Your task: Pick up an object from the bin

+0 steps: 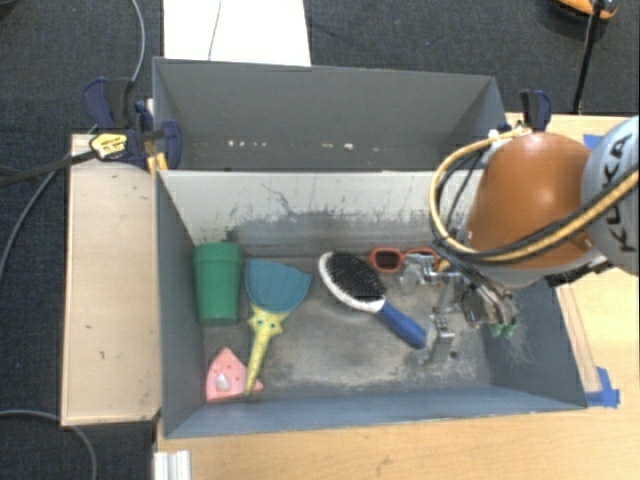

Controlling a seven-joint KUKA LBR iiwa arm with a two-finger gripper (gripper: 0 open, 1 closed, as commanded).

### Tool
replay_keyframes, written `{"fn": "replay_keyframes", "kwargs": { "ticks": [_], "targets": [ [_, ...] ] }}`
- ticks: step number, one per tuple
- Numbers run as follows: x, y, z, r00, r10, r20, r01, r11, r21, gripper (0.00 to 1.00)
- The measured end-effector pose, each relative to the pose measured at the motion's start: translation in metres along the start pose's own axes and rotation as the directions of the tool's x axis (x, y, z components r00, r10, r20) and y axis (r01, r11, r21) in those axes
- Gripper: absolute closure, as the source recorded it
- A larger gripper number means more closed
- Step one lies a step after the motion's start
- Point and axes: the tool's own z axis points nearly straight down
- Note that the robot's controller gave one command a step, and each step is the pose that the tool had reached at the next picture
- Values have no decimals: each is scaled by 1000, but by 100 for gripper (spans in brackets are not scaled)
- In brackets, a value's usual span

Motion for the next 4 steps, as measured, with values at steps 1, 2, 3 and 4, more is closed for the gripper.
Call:
{"fn": "replay_keyframes", "kwargs": {
  "ticks": [1,2,3,4],
  "targets": [
    [-12,36,43,998,-70,-5,70,998,0,0],
    [-44,37,52,995,-98,-2,98,995,-5,0],
    [-56,18,73,992,-125,5,125,992,1,0],
    [-67,12,98,999,-35,4,35,999,-3,0]
  ]
}}
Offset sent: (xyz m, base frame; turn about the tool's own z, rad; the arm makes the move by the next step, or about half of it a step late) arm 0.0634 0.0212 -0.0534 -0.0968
